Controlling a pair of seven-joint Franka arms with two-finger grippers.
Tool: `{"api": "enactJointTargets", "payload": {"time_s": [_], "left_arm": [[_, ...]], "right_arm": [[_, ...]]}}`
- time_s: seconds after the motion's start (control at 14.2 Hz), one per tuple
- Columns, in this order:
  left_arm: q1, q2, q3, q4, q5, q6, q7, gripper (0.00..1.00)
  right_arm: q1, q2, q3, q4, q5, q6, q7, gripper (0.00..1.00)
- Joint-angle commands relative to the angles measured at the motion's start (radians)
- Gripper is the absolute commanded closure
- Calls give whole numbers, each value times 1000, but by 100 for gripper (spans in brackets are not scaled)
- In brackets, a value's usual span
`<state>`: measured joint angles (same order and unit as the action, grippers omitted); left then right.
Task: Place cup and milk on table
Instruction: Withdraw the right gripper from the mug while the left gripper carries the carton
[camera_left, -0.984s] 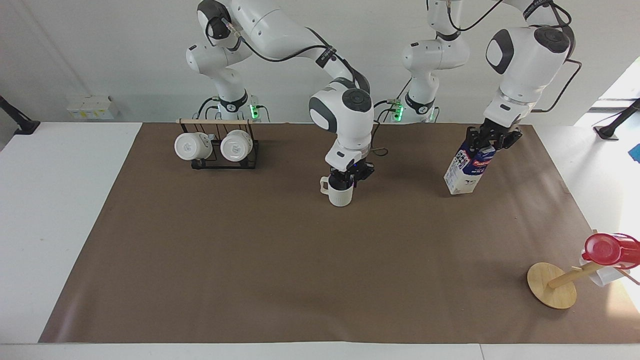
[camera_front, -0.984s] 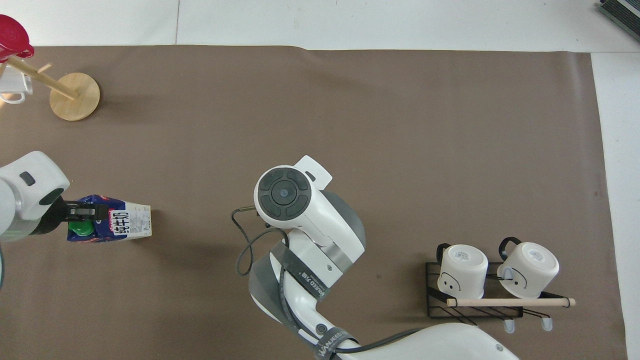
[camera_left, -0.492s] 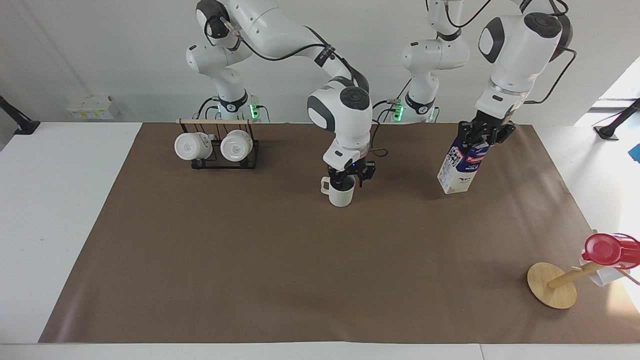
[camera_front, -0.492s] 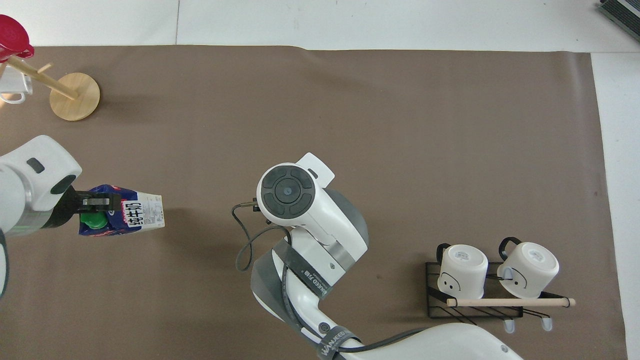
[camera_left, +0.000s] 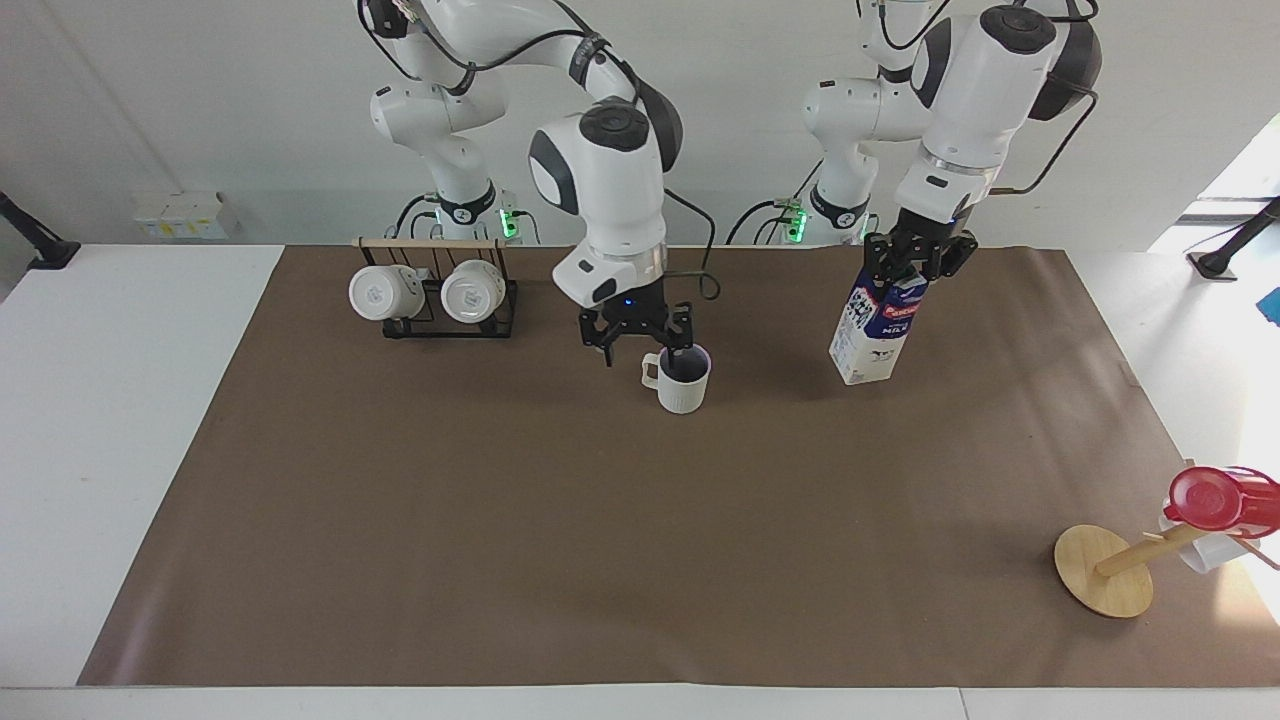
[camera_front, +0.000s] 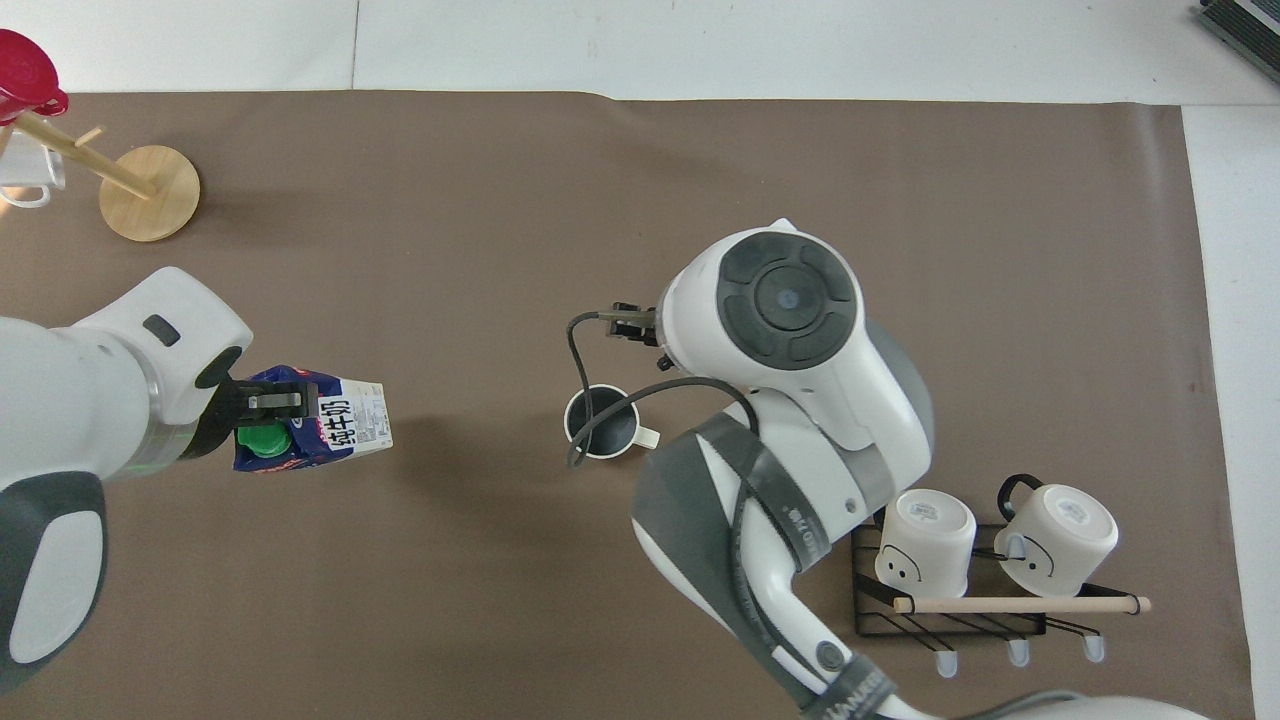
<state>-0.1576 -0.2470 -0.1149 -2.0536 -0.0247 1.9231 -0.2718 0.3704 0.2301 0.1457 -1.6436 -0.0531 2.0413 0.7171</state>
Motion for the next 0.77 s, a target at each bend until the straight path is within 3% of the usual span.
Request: {"api": "enactJointTargets", "payload": {"time_s": [0.0, 0.28, 0.7], "left_arm": [[-60, 29, 14, 49, -35, -10, -64, 48], [-112, 57, 14, 85, -77, 2, -113, 49], [-183, 147, 15, 82, -75, 82, -171, 49]], "right_arm": [[-88, -81, 8, -58, 16, -45, -5, 0], [-215, -175, 9, -114, 16, -65, -72, 0], [-332, -267, 8, -94, 18, -217, -289, 0]]}}
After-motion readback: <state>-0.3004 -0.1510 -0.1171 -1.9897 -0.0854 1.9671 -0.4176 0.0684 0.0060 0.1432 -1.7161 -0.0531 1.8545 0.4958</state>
